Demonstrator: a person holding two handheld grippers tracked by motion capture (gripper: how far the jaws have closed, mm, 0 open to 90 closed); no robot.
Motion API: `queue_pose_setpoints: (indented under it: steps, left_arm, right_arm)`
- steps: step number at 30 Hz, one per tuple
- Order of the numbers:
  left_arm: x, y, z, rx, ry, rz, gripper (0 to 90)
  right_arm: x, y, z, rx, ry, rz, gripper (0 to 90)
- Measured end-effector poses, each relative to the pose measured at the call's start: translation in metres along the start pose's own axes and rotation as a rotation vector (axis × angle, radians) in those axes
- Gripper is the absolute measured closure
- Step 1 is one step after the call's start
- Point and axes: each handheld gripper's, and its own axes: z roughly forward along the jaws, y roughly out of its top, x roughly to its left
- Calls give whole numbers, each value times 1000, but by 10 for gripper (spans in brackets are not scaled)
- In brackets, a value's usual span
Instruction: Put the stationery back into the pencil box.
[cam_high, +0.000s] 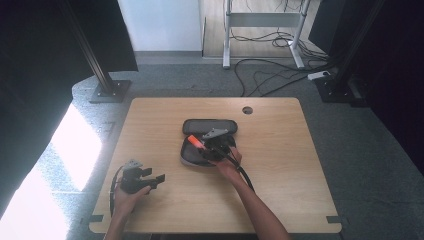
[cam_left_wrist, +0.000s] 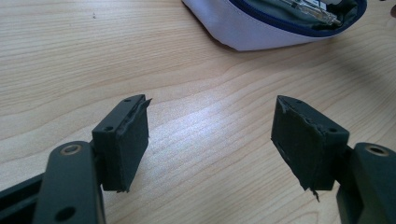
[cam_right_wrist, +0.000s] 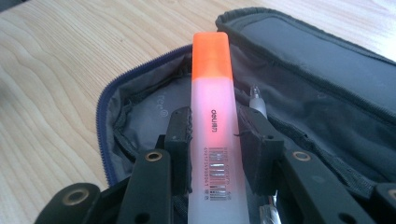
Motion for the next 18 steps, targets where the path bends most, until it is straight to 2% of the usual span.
queue_pose_setpoints:
  steps: [9, 18]
  left_arm:
    - [0, 0, 1, 1, 0, 2, 281]
    - [0, -1, 0, 2, 1, 2, 281]
  right_arm:
    - [0, -5, 12, 33, -4, -3, 653]
    - [3, -6, 20, 54, -13, -34, 653]
